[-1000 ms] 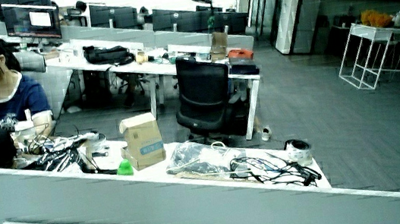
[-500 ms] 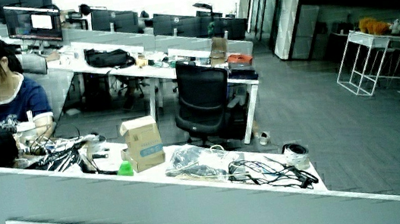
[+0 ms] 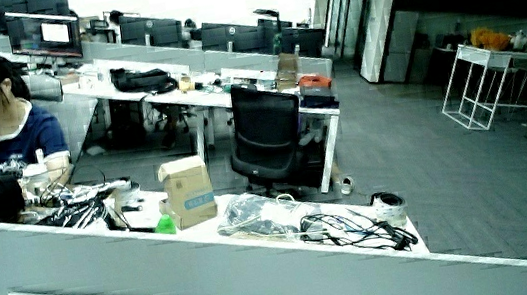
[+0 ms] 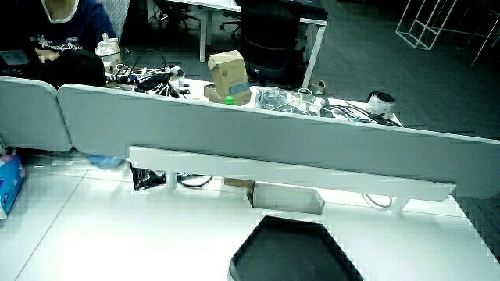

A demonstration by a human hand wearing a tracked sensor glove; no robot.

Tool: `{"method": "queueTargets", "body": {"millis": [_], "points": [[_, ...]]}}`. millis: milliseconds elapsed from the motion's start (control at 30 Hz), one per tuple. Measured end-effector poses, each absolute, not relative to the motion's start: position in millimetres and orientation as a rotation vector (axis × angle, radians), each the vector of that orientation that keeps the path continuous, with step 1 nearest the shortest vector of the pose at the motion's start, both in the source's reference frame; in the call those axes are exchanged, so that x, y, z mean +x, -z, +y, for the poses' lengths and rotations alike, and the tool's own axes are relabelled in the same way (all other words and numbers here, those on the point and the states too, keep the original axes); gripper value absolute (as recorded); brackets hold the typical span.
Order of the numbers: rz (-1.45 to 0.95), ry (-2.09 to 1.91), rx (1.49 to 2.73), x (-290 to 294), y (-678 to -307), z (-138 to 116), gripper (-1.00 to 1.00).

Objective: Place teabowl into plate

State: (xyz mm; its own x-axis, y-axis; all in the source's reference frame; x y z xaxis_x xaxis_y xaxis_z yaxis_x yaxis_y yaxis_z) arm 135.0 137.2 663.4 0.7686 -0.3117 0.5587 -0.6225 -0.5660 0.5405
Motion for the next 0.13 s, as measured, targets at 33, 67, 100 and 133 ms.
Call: {"method": "queueTargets", "body": {"millis": [33, 67, 100, 133], "points": [[-0.693, -0.529, 2.203, 136.8, -663.0, 140.1, -1.0], [-0.688, -0.551, 2.193, 137.5, -659.1, 141.7, -1.0], [-0.688, -0.543, 2.2, 139.0, -661.2, 144.5, -1.0], [-0.681, -0.538, 2.201, 140.1, -661.1, 147.3, -1.0]]}}
